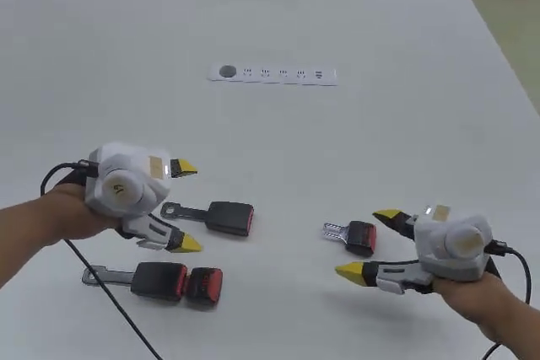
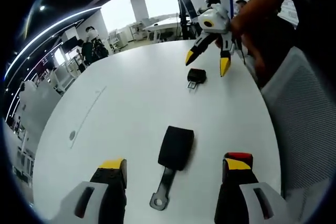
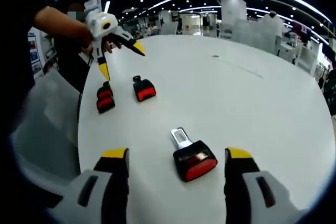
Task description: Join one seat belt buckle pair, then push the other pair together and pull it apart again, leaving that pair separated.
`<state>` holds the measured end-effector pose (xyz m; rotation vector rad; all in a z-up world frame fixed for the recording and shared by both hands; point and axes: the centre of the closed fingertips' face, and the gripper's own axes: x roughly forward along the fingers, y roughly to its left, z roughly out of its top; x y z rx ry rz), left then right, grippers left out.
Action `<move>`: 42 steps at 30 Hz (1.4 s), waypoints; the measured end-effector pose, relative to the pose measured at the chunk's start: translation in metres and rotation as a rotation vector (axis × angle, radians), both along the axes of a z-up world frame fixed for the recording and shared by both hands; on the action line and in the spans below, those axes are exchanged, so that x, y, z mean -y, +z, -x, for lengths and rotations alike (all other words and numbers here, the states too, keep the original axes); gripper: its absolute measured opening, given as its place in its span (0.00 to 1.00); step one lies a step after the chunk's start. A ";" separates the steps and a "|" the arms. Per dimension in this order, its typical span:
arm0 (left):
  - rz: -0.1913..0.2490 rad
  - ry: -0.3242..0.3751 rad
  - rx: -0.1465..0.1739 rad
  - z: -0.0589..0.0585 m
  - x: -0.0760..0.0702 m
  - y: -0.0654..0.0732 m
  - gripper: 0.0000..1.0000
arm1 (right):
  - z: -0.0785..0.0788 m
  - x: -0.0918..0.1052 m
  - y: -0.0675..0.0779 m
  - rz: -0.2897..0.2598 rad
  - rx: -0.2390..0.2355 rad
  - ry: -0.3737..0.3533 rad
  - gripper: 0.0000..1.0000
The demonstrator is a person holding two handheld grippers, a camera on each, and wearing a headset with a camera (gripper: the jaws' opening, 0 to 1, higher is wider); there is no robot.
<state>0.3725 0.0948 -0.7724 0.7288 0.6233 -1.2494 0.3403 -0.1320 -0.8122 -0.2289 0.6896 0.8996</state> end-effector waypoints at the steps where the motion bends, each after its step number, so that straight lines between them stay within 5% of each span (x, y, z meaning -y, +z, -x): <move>1: -0.011 -0.016 -0.003 0.000 0.001 -0.003 0.76 | -0.001 0.002 -0.004 0.008 -0.007 0.005 0.75; 6: -0.029 -0.035 -0.024 -0.012 0.004 -0.021 0.75 | 0.002 0.009 -0.019 0.008 -0.063 0.020 0.73; 15: -0.079 -0.071 -0.078 -0.016 0.014 -0.051 0.70 | -0.007 0.008 -0.025 0.026 -0.074 0.093 0.67; 18: -0.093 -0.099 -0.093 -0.018 0.015 -0.065 0.66 | -0.008 0.008 -0.030 0.061 -0.058 0.135 0.65; 19: -0.099 -0.103 -0.093 -0.019 0.015 -0.068 0.64 | -0.011 0.009 -0.030 0.082 -0.012 0.167 0.62; 21: -0.107 -0.110 -0.104 -0.018 0.015 -0.072 0.62 | -0.010 0.006 -0.029 0.064 -0.017 0.165 0.61; 22: -0.067 -0.110 -0.123 -0.016 0.021 -0.071 0.61 | -0.009 0.006 -0.029 0.059 -0.017 0.169 0.60; 24: -0.080 -0.113 -0.120 -0.019 0.020 -0.072 0.61 | -0.010 0.006 -0.029 0.062 -0.014 0.182 0.57; 27: -0.078 -0.143 -0.176 -0.008 0.022 -0.070 0.50 | -0.011 0.008 -0.028 0.060 0.000 0.218 0.47; 28: -0.069 -0.156 -0.146 -0.011 0.023 -0.068 0.50 | -0.012 0.009 -0.027 0.054 -0.001 0.215 0.46; 34: -0.061 -0.137 -0.159 -0.013 0.022 -0.066 0.44 | -0.015 0.012 -0.028 0.058 0.008 0.227 0.38; 36: -0.073 -0.126 -0.157 -0.016 0.021 -0.065 0.35 | -0.015 0.013 -0.028 0.040 0.000 0.230 0.37; 42: -0.085 -0.143 -0.149 -0.015 0.021 -0.065 0.35 | -0.012 0.013 -0.028 0.051 0.001 0.277 0.36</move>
